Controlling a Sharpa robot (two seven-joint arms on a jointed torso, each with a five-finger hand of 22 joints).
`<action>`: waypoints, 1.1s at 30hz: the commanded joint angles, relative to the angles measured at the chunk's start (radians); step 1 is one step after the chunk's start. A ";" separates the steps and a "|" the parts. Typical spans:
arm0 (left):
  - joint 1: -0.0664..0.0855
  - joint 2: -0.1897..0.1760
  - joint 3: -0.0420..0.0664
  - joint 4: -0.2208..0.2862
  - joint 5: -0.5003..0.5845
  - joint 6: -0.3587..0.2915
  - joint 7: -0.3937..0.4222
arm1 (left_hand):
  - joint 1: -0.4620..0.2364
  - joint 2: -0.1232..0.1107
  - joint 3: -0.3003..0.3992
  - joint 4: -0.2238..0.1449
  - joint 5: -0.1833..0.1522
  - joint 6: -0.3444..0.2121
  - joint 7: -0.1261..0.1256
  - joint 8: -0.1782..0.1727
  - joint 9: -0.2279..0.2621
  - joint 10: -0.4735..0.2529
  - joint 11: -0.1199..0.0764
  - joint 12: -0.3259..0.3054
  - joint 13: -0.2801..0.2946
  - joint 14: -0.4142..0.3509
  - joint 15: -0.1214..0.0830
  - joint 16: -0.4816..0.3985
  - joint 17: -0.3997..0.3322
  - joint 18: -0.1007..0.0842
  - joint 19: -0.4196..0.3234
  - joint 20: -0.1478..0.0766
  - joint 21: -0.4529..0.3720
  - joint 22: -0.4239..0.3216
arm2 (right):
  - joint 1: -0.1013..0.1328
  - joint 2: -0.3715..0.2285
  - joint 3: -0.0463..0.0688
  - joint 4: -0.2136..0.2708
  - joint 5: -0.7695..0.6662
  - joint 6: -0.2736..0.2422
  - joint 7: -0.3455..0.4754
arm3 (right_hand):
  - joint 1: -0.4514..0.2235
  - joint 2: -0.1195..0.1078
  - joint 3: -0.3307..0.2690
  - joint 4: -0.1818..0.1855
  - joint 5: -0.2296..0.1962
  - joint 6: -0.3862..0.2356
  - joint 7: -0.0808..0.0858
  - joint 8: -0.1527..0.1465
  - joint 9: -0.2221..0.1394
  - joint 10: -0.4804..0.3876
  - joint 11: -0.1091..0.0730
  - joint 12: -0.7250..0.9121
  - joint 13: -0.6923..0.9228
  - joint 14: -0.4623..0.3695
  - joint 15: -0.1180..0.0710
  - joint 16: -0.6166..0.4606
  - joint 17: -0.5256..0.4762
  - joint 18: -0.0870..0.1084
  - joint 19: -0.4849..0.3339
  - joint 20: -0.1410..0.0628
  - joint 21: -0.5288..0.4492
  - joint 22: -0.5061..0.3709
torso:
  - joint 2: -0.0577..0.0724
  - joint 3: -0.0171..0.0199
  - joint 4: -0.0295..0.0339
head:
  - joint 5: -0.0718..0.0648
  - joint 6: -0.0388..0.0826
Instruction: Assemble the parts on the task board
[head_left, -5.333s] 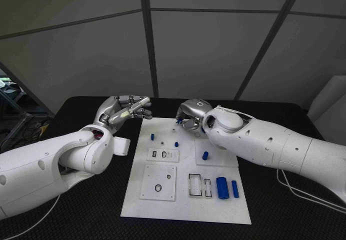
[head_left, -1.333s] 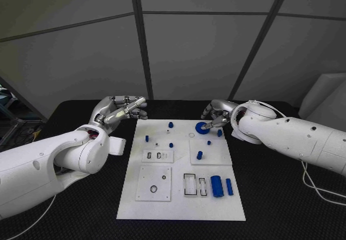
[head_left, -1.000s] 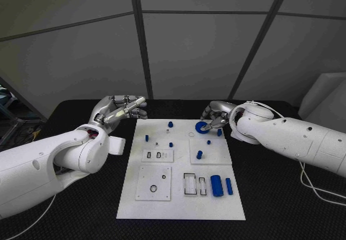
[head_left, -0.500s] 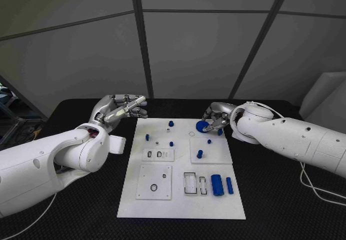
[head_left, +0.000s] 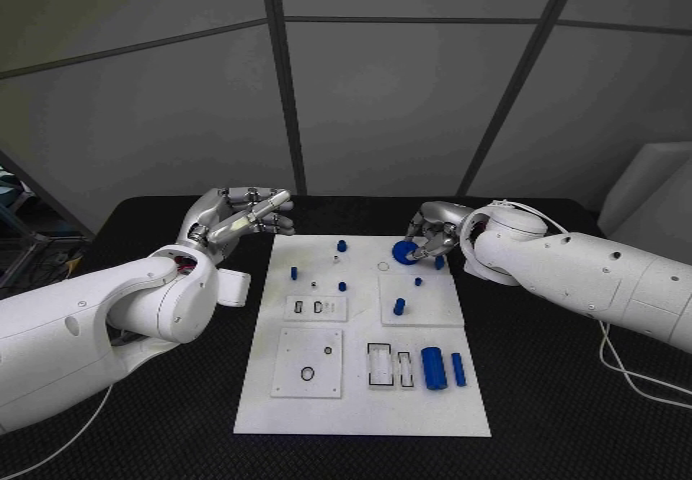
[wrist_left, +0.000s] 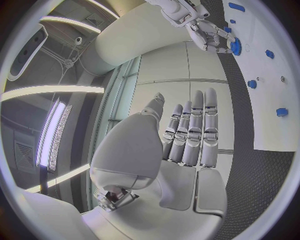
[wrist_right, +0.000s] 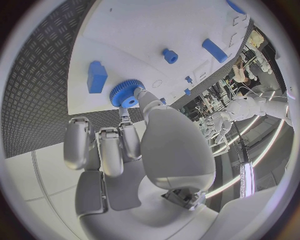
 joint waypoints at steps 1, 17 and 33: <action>0.001 -0.001 0.001 0.000 -0.008 0.012 0.005 | 0.002 0.006 -0.006 0.000 -0.001 0.003 -0.002 -0.006 0.001 -0.007 0.000 -0.007 -0.001 0.006 0.001 0.003 0.001 -0.005 0.006 0.000 0.006 0.001 | -0.002 0.001 -0.002 0.000 -0.007 -0.004 0.011 | 0.001 0.025 0.021 -0.004 0.004 0.045 -0.022 0.011 0.012 0.012 -0.007 0.013 0.055 0.088 -0.015 0.005 0.180 -0.008 0.006 -0.009 0.004 0.005 | 0.000 0.0001 -0.0005 | -0.001 0.001; 0.001 -0.002 0.001 -0.003 -0.008 0.014 0.004 | 0.003 0.007 -0.006 -0.001 -0.001 0.003 -0.002 -0.006 0.001 -0.009 0.000 -0.008 -0.002 0.004 0.001 0.004 0.002 -0.005 0.005 0.000 0.007 0.001 | -0.003 -0.016 -0.002 0.050 -0.063 -0.134 0.006 | -0.008 0.029 0.069 -0.022 0.011 0.084 -0.035 -0.002 0.014 0.037 -0.020 0.038 0.088 0.092 -0.028 0.012 0.196 -0.015 0.026 -0.023 0.019 0.037 | 0.000 -0.0001 -0.0001 | -0.001 0.001; 0.001 0.000 0.001 -0.009 -0.008 0.015 0.003 | 0.005 0.008 -0.005 -0.003 -0.001 0.003 -0.002 -0.007 0.001 -0.010 0.001 -0.009 -0.002 0.003 0.002 0.004 0.004 -0.005 0.004 0.000 0.007 0.002 | -0.001 -0.006 -0.001 0.209 -0.218 -0.221 -0.044 | -0.019 0.017 0.085 -0.030 0.006 0.094 -0.037 -0.011 0.014 0.042 -0.022 0.042 0.095 0.093 -0.029 0.015 0.204 -0.019 0.036 -0.025 0.027 0.054 | 0.000 -0.0002 0.0022 | 0.009 0.010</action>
